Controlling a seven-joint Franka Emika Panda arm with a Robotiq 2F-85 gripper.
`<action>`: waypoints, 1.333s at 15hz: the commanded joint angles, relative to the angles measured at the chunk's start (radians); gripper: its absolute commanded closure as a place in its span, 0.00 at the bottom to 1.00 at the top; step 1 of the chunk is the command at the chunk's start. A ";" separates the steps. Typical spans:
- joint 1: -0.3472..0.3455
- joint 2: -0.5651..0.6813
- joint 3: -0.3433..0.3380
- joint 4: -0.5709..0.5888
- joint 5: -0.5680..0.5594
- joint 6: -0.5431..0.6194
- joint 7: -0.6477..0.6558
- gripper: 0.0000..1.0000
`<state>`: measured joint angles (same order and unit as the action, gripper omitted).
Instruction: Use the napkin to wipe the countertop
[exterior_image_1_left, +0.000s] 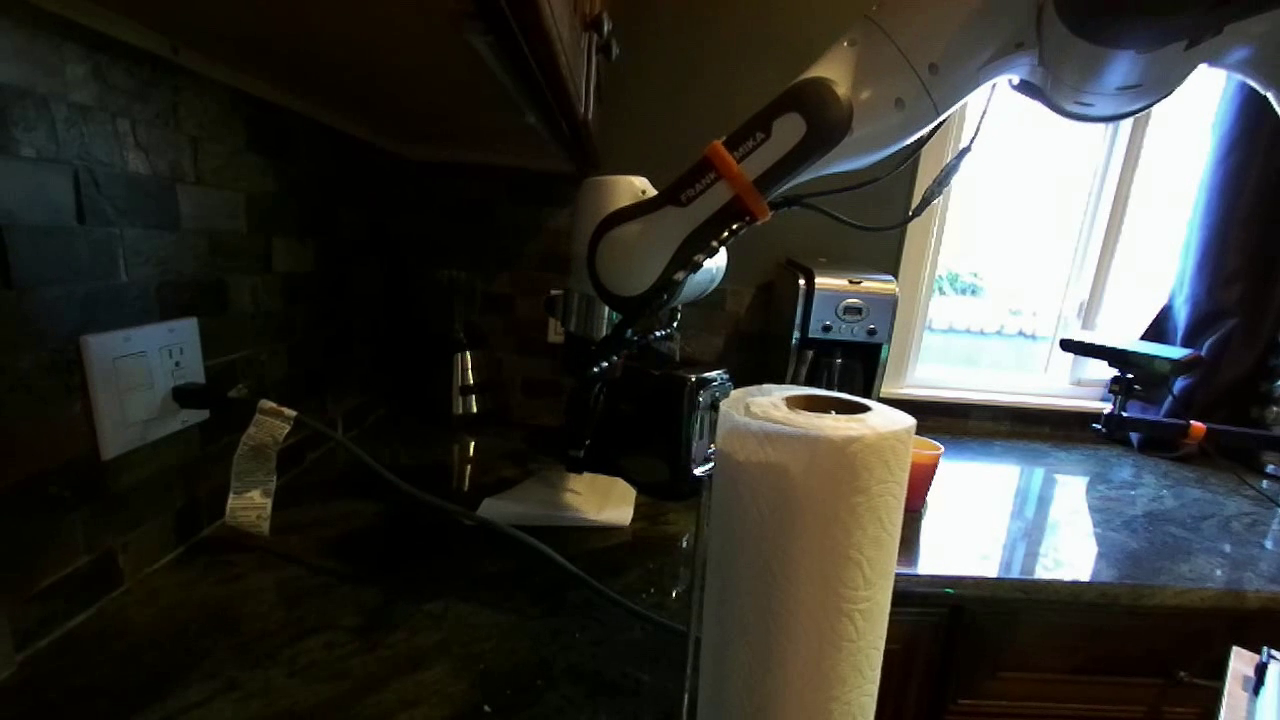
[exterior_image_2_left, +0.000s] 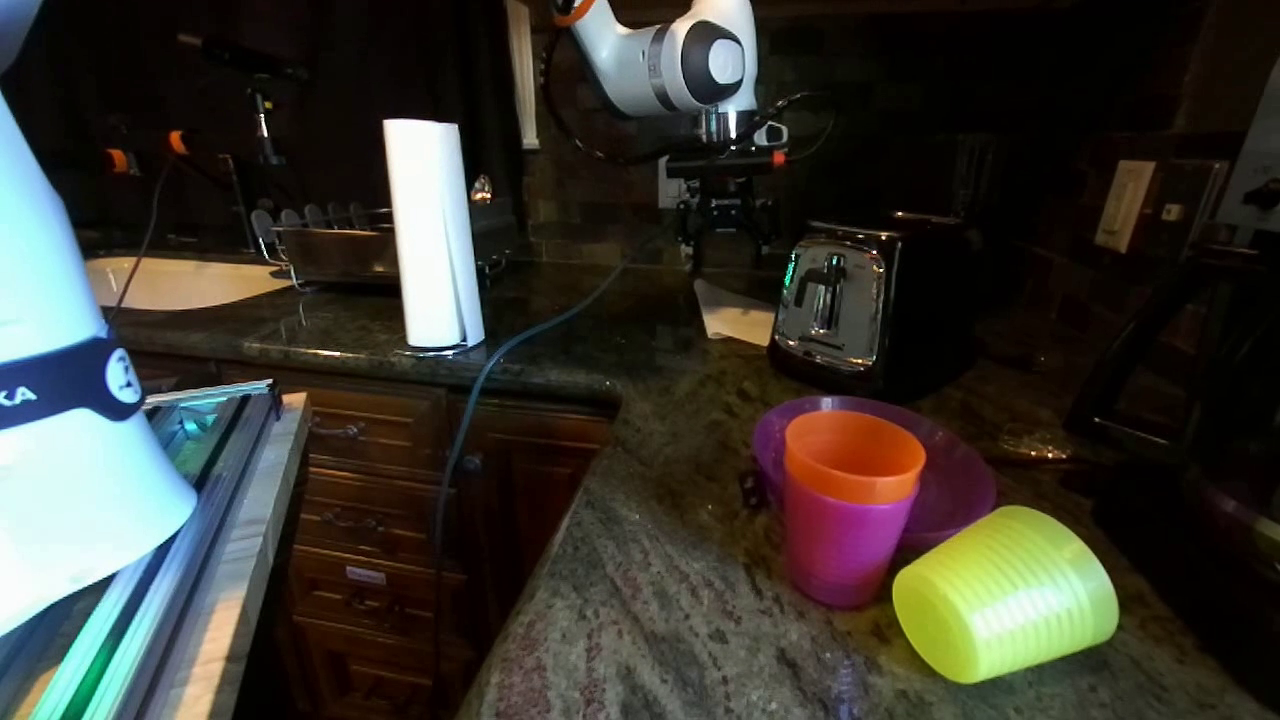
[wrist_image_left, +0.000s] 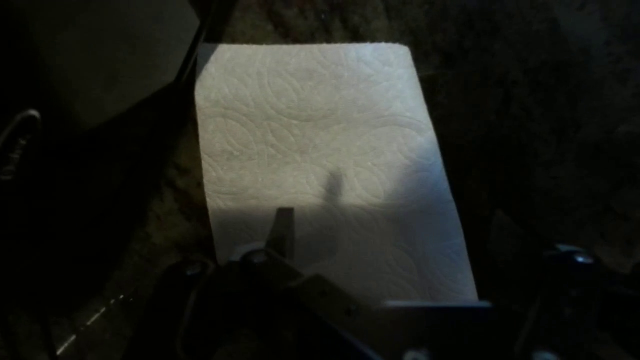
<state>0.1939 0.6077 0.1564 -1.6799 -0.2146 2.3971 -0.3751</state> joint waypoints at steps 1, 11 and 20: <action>-0.004 0.000 0.006 0.004 -0.004 -0.004 0.003 0.00; 0.026 0.167 -0.035 0.146 -0.061 0.081 0.030 0.00; 0.046 0.344 -0.007 0.329 -0.049 0.097 -0.024 0.00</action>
<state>0.2404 0.8806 0.1253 -1.4362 -0.2648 2.5292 -0.3664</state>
